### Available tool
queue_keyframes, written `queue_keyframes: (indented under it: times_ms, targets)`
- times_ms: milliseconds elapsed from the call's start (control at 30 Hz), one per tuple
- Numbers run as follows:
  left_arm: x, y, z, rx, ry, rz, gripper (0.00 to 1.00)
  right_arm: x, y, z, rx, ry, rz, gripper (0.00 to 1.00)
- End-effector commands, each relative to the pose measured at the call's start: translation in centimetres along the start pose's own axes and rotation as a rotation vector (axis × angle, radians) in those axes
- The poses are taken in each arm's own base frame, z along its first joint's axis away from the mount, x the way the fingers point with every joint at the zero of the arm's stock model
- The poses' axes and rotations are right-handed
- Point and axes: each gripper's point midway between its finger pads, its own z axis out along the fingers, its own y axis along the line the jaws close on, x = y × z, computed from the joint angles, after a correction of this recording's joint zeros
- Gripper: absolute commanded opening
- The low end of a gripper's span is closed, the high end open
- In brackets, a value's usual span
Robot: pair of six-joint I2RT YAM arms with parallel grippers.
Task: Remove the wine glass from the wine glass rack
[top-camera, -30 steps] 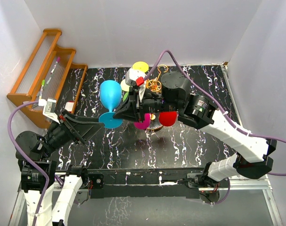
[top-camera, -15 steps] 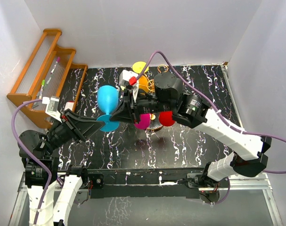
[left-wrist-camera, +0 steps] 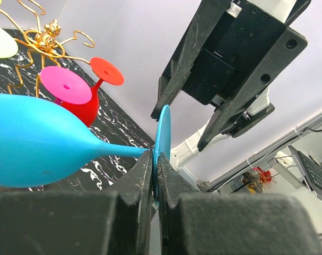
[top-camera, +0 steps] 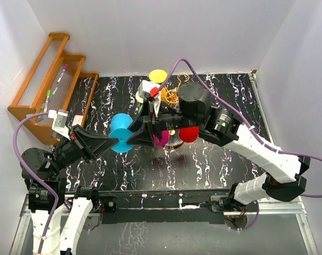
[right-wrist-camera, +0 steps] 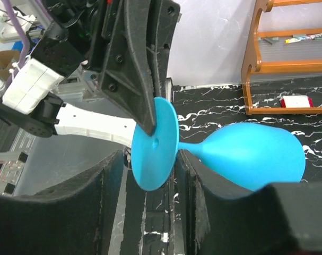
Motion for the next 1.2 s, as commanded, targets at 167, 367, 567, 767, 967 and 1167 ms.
queue_keyframes:
  times_ms: [167, 367, 567, 767, 967, 1167]
  targets:
    - [-1.1, -2.5, -0.4, 0.074, -0.043, 0.093, 0.0, -0.2, 2.1, -1.9, -0.05, 0.043, -0.026, 0.5]
    - [-1.1, -3.6, -0.7, 0.099, -0.039, 0.117, 0.0, 0.6, 1.7, -0.4, -0.083, 0.076, -0.004, 0.48]
    - [-0.7, -3.4, -0.9, 0.087, -0.028, 0.126, 0.0, 0.0, 1.8, 0.6, -0.114, 0.068, 0.002, 0.45]
    - [-0.4, -3.1, -1.0, 0.085, -0.026, 0.129, 0.0, -0.4, 2.0, 1.5, -0.159, 0.063, 0.023, 0.33]
    - [-0.4, -2.6, -1.0, 0.061, -0.032, 0.128, 0.0, 0.6, 1.7, 2.5, -0.168, 0.095, 0.054, 0.08]
    - [-2.3, 0.6, -1.7, -0.216, -0.125, 0.035, 0.42, 2.2, -0.5, 2.3, -0.005, 0.118, -0.019, 0.08]
